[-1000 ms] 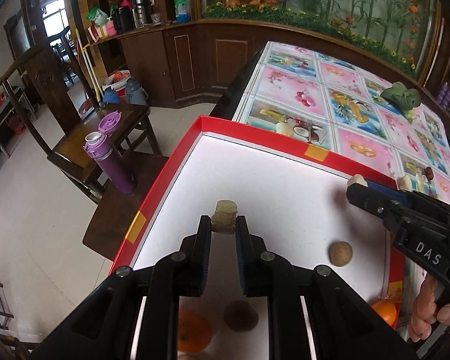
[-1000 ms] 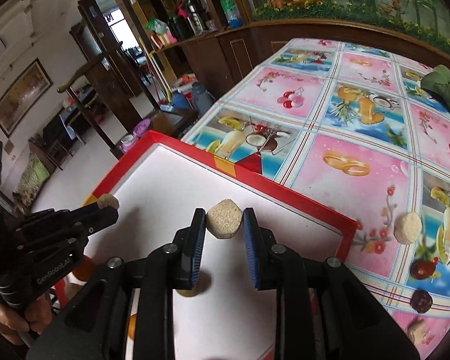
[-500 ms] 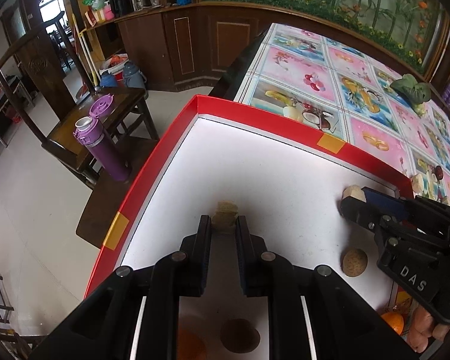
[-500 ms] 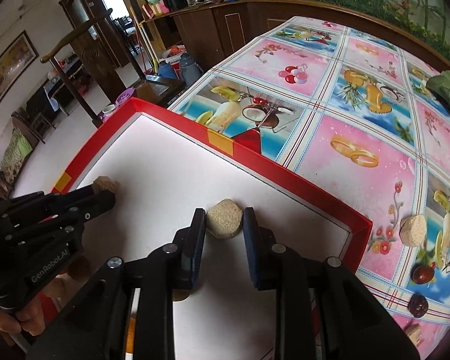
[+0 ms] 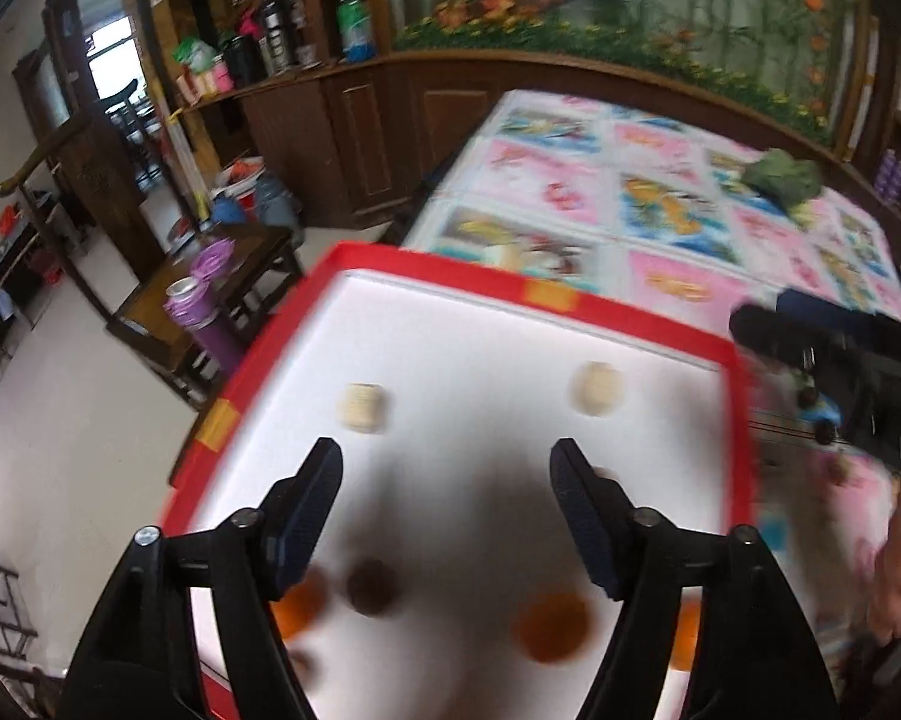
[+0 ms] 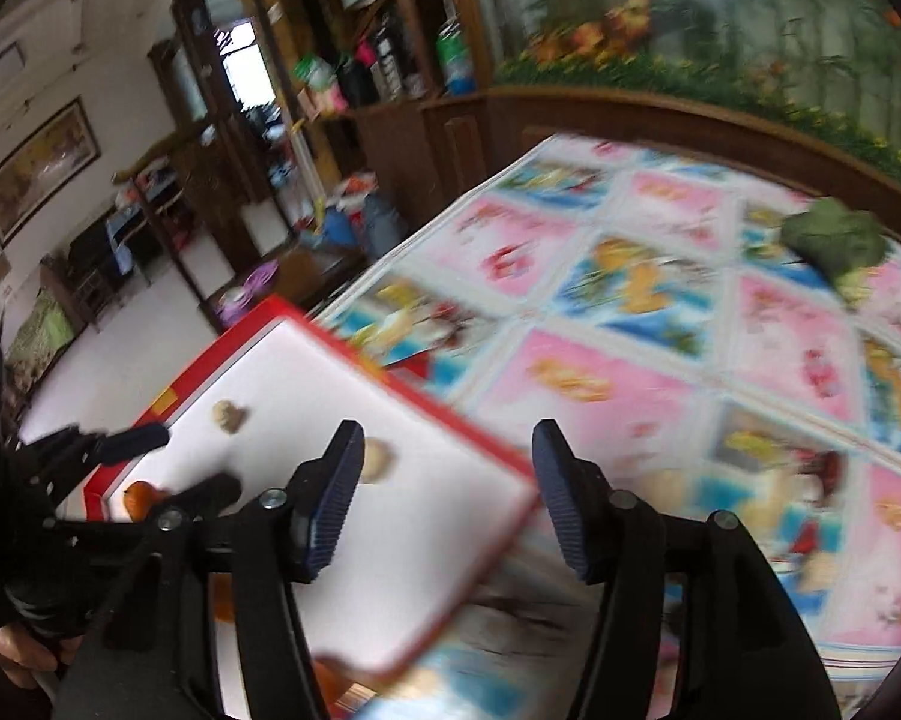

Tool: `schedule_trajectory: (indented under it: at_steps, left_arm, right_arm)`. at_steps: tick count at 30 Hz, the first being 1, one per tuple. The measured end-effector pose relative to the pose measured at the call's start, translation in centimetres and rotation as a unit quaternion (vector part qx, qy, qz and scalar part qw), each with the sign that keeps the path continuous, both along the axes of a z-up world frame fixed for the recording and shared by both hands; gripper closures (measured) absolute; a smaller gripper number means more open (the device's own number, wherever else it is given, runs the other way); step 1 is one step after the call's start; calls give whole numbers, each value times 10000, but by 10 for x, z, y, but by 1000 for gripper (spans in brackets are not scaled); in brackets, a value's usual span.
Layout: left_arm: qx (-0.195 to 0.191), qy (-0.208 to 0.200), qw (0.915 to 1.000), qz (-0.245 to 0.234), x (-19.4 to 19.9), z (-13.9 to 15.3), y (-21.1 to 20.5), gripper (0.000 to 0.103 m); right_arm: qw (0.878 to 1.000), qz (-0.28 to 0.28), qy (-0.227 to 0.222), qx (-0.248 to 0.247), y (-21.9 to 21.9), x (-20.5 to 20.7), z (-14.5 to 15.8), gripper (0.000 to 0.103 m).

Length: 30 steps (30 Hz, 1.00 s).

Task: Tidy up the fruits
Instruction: 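Swing both open tools back over the table toward the remaining pieces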

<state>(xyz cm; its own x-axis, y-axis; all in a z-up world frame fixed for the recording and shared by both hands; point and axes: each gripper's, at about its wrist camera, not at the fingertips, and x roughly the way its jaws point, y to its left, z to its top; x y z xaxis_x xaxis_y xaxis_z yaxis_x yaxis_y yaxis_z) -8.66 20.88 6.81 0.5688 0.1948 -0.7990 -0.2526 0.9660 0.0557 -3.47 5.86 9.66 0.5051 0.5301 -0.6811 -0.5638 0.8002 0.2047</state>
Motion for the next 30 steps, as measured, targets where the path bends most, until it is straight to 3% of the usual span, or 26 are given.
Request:
schedule_trajectory:
  at_steps: [5, 13, 17, 24, 30]
  left_arm:
    - [-91, -63, 9986, -516, 3, 4, -55, 31]
    - [-73, 152, 9911, -1323, 10, -7, -134, 27]
    - [-73, 324, 9862, -1623, 14, -18, -165, 27]
    - [-230, 443, 9814, -1852, 21, -25, -190, 27]
    - [-490, 539, 9818, -1756, 25, -31, -191, 27]
  right_arm:
    - [9982, -589, 38, 110, -77, 17, 1, 42]
    - [9872, -1419, 640, 345, -191, 50, -17, 42]
    - [9755, -1774, 992, 846, -232, 60, -22, 42]
    - [9702, -1687, 1477, 915, -232, 65, -39, 42]
    - [9752, -1397, 1522, 793, -215, 60, -43, 42]
